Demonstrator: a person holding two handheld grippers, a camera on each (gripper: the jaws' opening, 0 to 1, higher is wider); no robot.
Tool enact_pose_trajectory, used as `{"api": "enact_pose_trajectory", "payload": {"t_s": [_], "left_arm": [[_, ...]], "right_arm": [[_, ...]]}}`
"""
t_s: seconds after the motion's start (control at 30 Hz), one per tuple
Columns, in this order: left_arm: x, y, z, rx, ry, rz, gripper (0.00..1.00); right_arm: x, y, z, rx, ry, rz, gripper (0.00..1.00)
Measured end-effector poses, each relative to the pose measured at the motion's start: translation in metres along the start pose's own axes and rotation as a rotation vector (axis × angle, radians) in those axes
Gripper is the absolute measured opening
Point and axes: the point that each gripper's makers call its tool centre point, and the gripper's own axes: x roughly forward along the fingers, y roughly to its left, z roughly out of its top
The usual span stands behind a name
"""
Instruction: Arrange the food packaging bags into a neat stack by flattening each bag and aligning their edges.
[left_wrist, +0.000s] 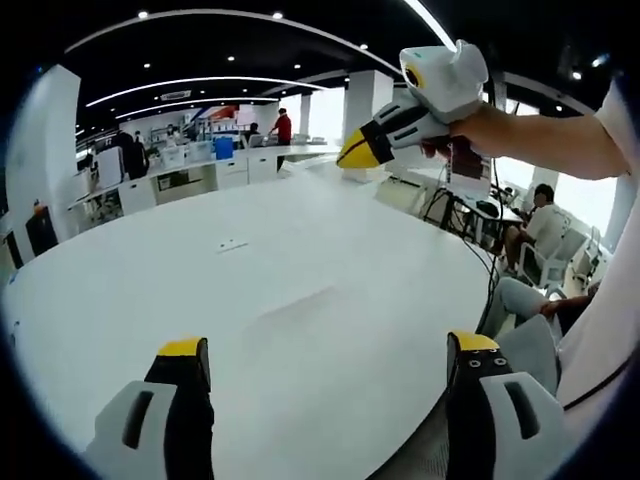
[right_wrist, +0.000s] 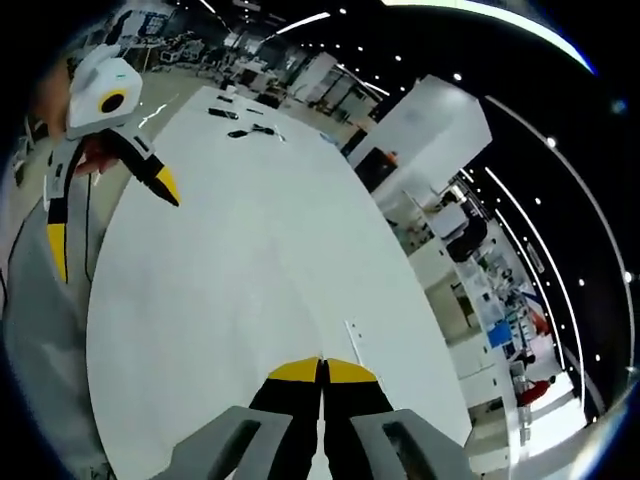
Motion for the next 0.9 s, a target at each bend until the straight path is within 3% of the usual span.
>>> {"api": "enact_pose_trajectory", "payload": {"t_s": [0.53,0.9], "left_arm": [[0.000,0.003,-0.003,-0.020,0.005,0.004,0.96],[0.000,0.007,-0.004,-0.033,0.003,0.010,0.97]], "right_arm": [[0.011,-0.005,-0.004,-0.034,0.000,-0.014,0.00],[0.024,-0.010,-0.016,-0.068,0.004,-0.027,0.00]]}}
